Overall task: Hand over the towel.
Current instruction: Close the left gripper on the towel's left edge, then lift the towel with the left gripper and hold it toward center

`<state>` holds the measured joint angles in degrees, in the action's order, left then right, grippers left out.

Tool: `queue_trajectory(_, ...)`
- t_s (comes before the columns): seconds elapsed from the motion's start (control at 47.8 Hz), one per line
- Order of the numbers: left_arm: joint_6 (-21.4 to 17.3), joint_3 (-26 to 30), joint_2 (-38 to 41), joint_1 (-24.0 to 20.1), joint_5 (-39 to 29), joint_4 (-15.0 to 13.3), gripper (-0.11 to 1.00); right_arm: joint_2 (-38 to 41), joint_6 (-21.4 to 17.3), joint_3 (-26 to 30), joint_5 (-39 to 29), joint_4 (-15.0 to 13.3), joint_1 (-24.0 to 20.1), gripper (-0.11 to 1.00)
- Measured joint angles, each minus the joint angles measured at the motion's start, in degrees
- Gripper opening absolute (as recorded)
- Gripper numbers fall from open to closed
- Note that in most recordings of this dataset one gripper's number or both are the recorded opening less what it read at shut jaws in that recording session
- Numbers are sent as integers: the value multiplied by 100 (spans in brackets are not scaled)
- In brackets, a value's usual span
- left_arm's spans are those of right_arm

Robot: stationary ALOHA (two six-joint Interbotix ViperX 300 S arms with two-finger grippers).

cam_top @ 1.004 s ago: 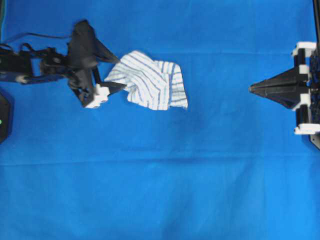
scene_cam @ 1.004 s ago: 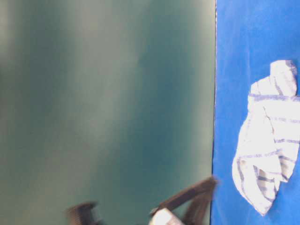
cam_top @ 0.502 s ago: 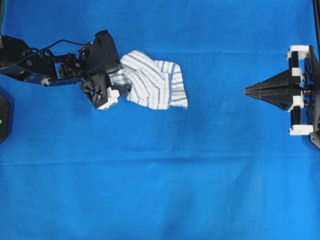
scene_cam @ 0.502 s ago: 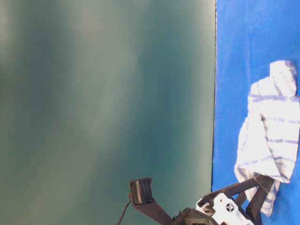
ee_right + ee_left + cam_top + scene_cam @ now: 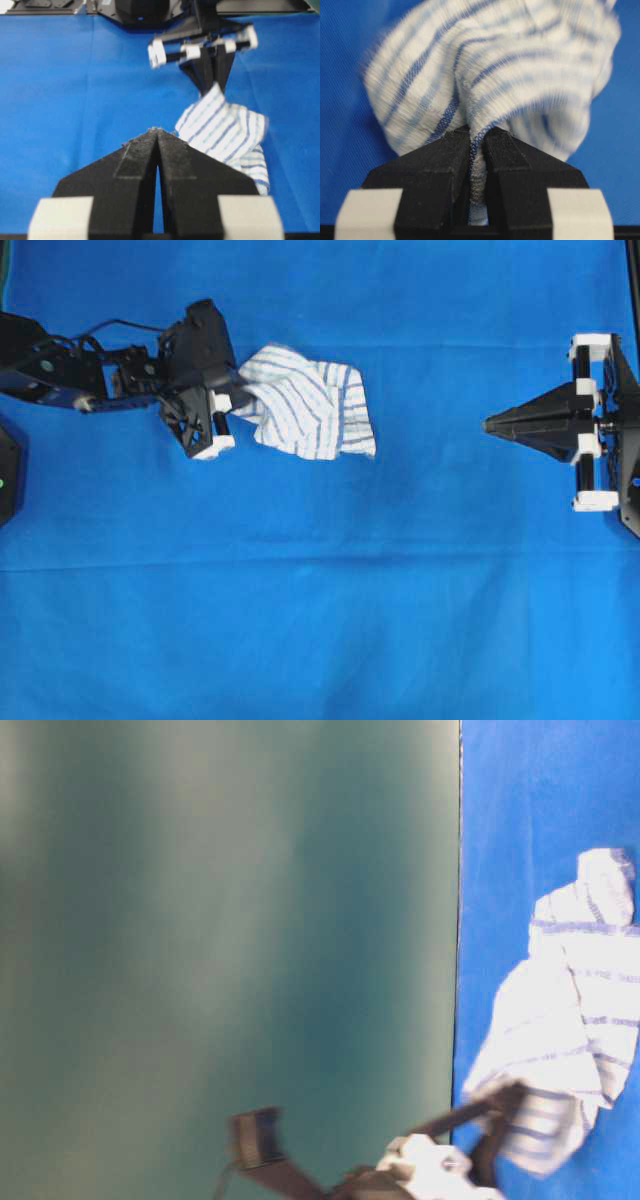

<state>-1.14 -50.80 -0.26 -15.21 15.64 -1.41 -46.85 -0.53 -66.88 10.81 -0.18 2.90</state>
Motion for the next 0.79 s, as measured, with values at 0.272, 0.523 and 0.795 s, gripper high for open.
queue_trajectory(0.272,-9,176,-1415,167,-519,-9,2,-9,-18,0,0,0,0,0)
queue_trajectory(0.523,9,360,-2408,686,-615,0,2,35,-18,0,0,9,9,0)
queue_trajectory(0.795,9,633,-2654,1222,-589,0,2,79,-18,0,0,9,44,0)
